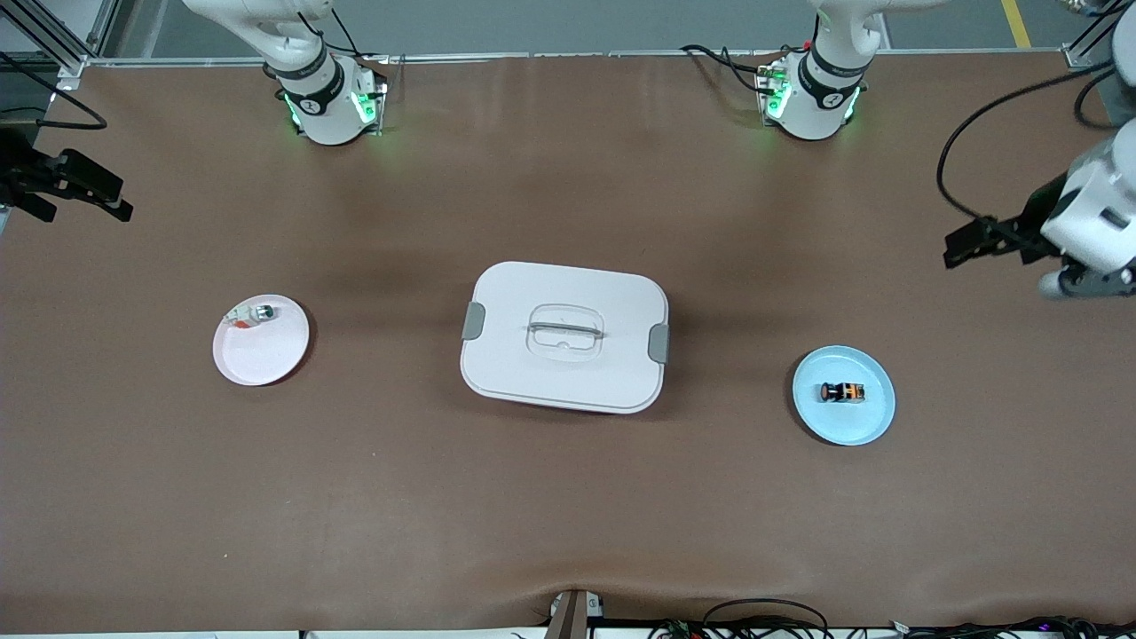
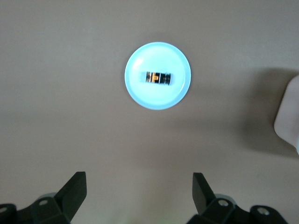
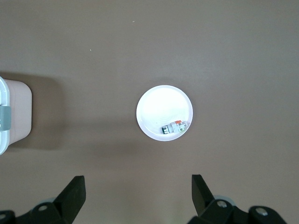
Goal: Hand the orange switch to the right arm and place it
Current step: 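Move the left gripper over the black switch on the blue plate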
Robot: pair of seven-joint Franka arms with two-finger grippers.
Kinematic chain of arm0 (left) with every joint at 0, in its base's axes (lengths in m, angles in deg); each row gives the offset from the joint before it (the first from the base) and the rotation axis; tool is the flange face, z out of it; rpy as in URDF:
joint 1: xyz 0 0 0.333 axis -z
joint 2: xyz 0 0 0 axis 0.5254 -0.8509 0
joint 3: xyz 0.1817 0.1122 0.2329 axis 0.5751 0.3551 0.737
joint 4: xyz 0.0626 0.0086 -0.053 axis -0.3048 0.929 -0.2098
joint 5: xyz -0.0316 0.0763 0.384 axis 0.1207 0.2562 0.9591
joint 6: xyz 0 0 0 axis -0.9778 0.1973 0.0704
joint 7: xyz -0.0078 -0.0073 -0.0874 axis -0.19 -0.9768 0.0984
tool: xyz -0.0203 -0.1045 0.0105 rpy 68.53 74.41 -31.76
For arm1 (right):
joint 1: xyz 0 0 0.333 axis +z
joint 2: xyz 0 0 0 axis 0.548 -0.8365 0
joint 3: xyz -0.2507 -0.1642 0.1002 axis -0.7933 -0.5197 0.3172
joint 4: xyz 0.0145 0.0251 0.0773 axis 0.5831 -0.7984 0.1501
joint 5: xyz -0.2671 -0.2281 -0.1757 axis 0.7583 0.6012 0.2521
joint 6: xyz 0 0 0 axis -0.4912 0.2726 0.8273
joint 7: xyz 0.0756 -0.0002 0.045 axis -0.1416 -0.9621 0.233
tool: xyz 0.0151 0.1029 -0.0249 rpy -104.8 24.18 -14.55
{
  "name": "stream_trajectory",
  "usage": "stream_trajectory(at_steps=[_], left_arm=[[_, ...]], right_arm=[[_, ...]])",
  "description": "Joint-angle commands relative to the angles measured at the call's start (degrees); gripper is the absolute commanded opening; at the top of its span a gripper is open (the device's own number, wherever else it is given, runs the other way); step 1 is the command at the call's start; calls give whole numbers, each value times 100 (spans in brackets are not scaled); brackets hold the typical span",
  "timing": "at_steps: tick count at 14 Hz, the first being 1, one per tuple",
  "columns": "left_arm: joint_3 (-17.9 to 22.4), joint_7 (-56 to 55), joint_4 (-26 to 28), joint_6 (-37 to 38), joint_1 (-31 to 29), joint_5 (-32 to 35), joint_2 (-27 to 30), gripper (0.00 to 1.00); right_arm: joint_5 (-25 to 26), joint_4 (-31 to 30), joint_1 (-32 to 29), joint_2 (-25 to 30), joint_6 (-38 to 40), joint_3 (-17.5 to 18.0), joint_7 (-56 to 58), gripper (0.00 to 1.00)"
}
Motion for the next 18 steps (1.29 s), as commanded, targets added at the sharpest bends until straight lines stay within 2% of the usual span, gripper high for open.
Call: stream_trajectory(at_steps=[1,4,7,12,15,18], left_arm=[[0,37,368,-617,-21,107,-199,100],[0,37,780,-1407,-21,107,-454,100],[-9,37,1483,-2654,-21,98,-542,100],[-18,90,1556,-3483,31,107,-1175,100],[-18,493,1547,-4080,23,72,-1587,100],[-44,521,1547,-4372,23,45,-1904,100]], right_arm=[[18,-108,-49,119,-28,13,-49,100],[18,-108,-84,119,-28,13,-49,100],[18,-99,-93,119,-46,22,-49,100],[9,-99,-75,119,-55,31,-58,100],[9,-99,-75,119,-29,31,-49,100],[35,-108,-136,119,-55,13,-32,100]])
